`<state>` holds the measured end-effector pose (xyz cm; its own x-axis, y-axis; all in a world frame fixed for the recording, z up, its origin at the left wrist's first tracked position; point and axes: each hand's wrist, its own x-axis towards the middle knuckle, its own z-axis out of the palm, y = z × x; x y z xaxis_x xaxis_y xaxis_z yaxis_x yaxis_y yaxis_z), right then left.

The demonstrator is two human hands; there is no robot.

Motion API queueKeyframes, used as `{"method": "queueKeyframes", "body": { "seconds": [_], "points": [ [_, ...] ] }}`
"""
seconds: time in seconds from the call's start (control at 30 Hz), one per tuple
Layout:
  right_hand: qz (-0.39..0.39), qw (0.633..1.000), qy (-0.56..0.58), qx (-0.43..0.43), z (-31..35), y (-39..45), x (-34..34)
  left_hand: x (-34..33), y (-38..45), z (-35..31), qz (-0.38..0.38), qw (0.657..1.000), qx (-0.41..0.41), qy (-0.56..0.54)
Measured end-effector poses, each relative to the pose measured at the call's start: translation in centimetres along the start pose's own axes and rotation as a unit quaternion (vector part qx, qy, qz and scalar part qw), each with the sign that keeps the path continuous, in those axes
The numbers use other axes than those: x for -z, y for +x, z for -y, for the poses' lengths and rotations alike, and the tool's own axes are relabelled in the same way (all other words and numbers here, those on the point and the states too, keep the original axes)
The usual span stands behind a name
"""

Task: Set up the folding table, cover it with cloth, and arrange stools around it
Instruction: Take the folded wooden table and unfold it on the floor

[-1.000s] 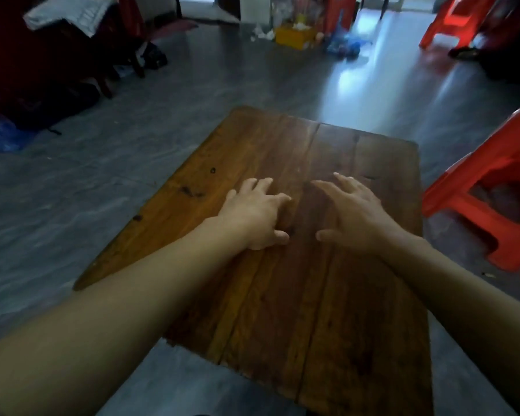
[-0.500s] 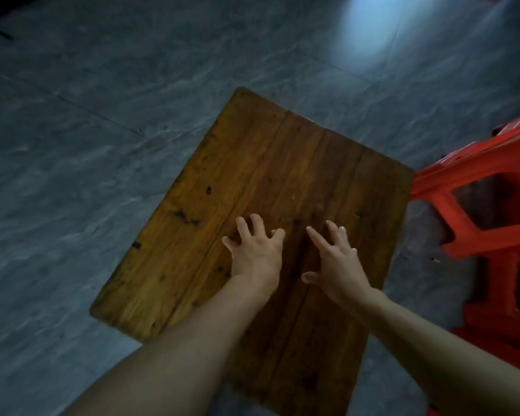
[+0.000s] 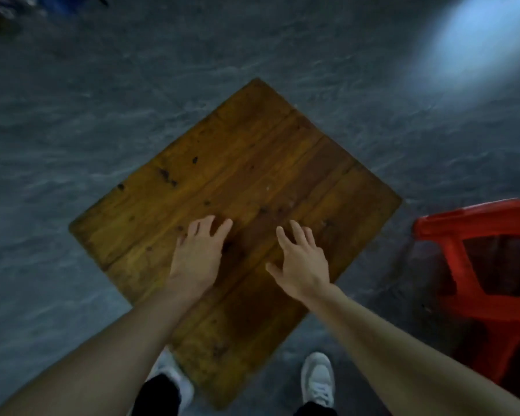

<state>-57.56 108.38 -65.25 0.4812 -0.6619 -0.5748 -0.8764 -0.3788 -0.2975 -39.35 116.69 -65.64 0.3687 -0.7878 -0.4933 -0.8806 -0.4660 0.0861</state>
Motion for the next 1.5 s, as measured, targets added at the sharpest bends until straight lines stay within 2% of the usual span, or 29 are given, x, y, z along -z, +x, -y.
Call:
{"method": "queueKeyframes", "body": {
  "seconds": [0.07, 0.13, 0.27, 0.4, 0.53, 0.63, 0.77, 1.03, 1.27, 1.5],
  "points": [
    [0.008, 0.998, 0.029, 0.048, -3.0, -1.3, 0.9, -2.5, -3.7, -0.9, -0.020, 0.997, 0.050, -0.052],
    [0.010, 0.996, -0.001, 0.085, -5.9, -2.5, 1.9, -4.5, -7.2, -2.4, -0.020, 0.994, 0.071, -0.078],
    [0.043, 0.990, -0.069, 0.115, -9.0, -3.5, 3.7, -6.7, -11.2, -5.2, -0.050, 0.986, 0.062, -0.144],
    [0.061, 0.975, -0.127, 0.170, -9.2, -3.2, 4.2, -7.3, -11.1, -7.7, -0.067, 0.979, 0.056, -0.185],
    [0.062, 0.942, -0.239, 0.229, -9.0, -2.4, 2.6, -7.7, -10.4, -10.7, -0.030, 0.985, 0.071, -0.152],
    [0.050, 0.918, -0.317, 0.234, -9.4, -1.6, 1.1, -8.9, -10.4, -12.3, -0.013, 0.987, 0.092, -0.133],
    [0.027, 0.914, -0.333, 0.229, -10.3, 0.3, 0.5, -10.5, -9.8, -13.2, -0.007, 0.986, 0.114, -0.119],
    [-0.014, 0.864, -0.412, 0.290, -12.5, 3.3, -0.1, -11.9, -9.3, -14.1, -0.037, 0.984, 0.134, -0.108],
    [-0.033, 0.863, -0.383, 0.329, -10.0, 4.4, 0.1, -9.8, -9.1, -11.0, -0.039, 0.988, 0.137, -0.068],
    [-0.011, 0.865, -0.363, 0.345, -5.5, 6.8, 3.3, -7.0, -6.7, -7.9, -0.062, 0.987, 0.140, -0.050]
  ]
}}
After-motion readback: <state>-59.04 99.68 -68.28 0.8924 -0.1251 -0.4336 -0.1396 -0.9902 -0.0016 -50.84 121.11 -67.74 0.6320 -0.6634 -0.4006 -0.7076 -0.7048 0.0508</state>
